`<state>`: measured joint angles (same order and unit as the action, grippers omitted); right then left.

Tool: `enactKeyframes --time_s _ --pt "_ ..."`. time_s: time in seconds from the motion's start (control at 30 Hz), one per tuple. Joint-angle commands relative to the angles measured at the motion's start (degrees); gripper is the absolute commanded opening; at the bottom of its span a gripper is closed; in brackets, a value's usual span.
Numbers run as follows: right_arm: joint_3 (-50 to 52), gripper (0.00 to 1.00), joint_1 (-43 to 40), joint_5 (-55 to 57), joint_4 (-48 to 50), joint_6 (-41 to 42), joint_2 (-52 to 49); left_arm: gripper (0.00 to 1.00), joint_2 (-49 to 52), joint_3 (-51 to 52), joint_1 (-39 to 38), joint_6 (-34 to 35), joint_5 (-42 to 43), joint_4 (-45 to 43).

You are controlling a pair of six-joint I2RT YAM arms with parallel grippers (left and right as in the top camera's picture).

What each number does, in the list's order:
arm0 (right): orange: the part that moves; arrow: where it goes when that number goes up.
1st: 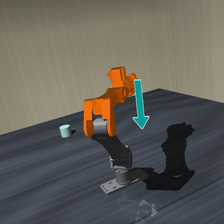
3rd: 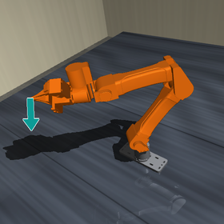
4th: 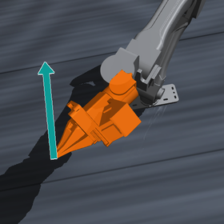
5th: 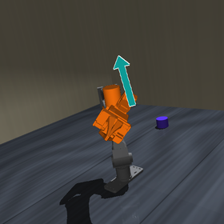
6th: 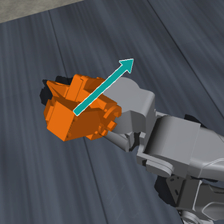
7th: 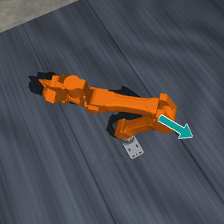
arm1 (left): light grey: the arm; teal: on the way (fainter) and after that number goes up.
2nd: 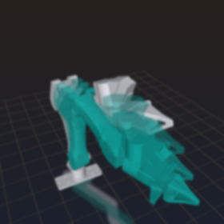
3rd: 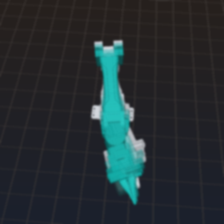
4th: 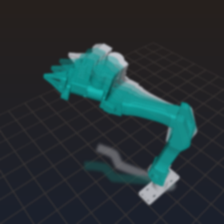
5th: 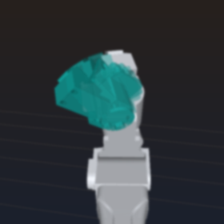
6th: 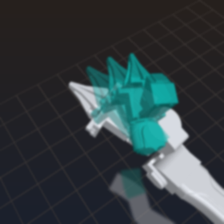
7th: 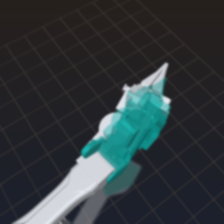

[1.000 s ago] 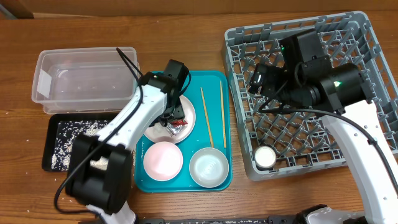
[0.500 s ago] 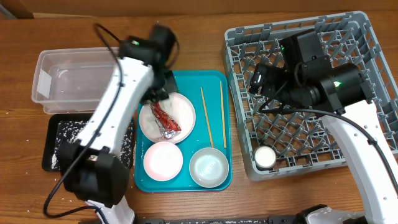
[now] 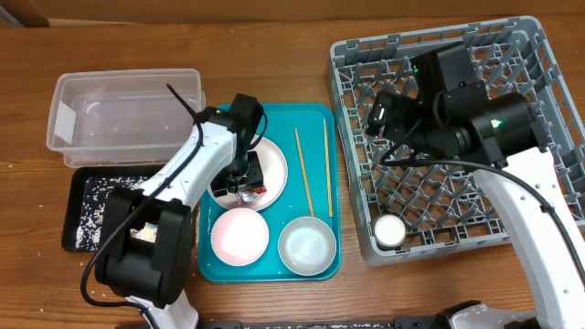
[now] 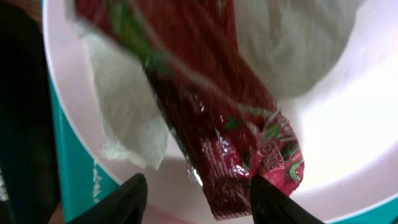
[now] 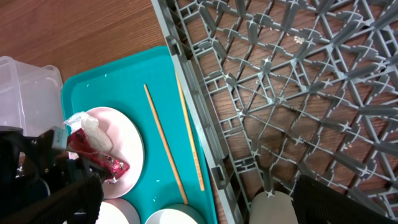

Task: Sort waste into correct bins and load items into the dishwasher
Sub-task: 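Grasp the red wrapper with the left gripper, drop it in clear bin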

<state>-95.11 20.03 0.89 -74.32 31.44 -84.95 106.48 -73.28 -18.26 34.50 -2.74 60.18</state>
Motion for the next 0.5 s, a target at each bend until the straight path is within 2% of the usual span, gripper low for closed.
enactKeyframes --time_s 0.0,0.03,0.3,0.47 --pt "-0.85 1.00 0.15 0.59 0.31 -0.17 -0.04 0.15 -0.42 1.22 0.20 0.42 0.87 -3.28" --pt "-0.85 1.00 0.15 0.59 0.28 -0.17 -0.04 0.04 -0.42 1.09 0.20 0.42 1.11 -3.26" --pt "-0.85 1.00 0.15 0.61 0.33 -0.17 -0.04 0.04 -0.70 0.33 0.28 0.17 4.63 -0.37" --pt "-0.85 1.00 0.15 0.59 0.31 -0.17 -0.04 0.04 -5.81 -5.35 0.37 0.20 5.49 4.02"
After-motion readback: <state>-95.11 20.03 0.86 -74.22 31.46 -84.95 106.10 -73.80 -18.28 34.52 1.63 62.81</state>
